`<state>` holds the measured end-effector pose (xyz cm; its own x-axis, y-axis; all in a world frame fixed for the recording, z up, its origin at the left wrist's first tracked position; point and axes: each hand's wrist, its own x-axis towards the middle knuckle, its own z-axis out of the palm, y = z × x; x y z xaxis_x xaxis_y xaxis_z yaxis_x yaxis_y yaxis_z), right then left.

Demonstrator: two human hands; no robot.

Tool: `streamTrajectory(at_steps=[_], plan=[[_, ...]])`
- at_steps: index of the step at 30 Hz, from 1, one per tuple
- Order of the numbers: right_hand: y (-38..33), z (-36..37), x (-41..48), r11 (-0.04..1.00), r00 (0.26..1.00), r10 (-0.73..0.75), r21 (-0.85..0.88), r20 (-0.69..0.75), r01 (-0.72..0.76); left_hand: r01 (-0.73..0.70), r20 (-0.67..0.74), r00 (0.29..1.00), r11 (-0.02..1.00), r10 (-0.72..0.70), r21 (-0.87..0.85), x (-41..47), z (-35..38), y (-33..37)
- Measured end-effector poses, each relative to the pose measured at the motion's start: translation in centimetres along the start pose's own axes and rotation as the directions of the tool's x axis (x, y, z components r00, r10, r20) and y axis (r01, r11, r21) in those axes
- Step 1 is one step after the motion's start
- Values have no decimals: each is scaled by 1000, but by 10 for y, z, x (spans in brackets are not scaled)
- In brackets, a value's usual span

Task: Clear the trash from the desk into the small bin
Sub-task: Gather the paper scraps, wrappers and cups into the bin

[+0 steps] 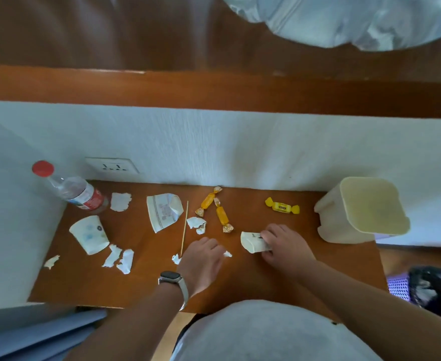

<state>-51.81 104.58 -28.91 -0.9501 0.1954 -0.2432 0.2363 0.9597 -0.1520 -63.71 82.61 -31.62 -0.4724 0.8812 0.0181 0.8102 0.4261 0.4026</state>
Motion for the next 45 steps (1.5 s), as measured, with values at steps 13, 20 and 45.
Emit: streamTrajectory(at_steps=[13,20,45], plan=[[56,-64,-58,990,930,74,142,-359,-24,-141,-201,971,989,131,-37,59,-39,85],[117,-99,-91,961,822,227,259,-522,-101,-254,-254,938,966,236,-41,116,-45,154],[211,-87,-91,964,918,194,238,-346,-115,-145,-113,983,989,144,3,173,-21,233]])
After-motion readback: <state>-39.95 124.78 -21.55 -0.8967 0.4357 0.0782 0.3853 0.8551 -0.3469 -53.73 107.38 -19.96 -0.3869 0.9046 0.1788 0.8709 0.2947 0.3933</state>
